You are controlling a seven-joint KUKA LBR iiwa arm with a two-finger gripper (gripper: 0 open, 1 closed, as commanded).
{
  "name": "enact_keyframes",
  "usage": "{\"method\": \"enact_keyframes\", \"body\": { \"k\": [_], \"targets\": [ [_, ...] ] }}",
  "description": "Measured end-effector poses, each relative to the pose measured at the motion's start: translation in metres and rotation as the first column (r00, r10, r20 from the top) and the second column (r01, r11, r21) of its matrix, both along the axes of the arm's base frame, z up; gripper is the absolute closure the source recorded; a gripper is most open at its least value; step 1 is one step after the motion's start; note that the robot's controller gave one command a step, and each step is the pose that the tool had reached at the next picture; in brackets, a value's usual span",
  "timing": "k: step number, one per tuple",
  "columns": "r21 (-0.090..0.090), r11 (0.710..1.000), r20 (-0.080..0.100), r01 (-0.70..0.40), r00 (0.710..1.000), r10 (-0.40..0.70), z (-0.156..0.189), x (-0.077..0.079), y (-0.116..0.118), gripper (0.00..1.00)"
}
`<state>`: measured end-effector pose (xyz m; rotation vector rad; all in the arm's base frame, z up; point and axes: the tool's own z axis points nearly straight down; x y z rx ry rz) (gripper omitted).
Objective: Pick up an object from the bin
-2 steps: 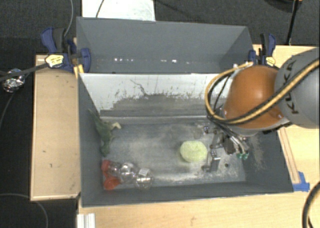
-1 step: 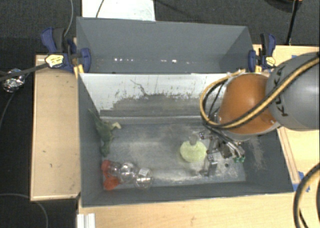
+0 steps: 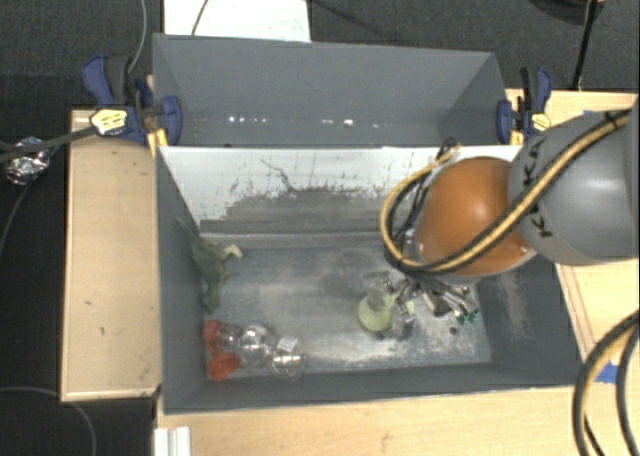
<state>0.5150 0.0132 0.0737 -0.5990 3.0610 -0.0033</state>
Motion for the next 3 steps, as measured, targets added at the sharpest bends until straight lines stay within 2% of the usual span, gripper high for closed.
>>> {"method": "enact_keyframes", "body": {
  "k": [1,2,3],
  "targets": [
    [0.000,1.000,0.000,0.001,1.000,-0.001,0.000,0.000,0.000,1.00],
    [0.001,0.999,0.002,0.038,0.999,-0.038,0.111,0.000,-0.001,1.00],
    [0.002,0.999,0.001,0.039,0.999,-0.039,0.111,0.000,-0.001,1.00]
  ]
}}
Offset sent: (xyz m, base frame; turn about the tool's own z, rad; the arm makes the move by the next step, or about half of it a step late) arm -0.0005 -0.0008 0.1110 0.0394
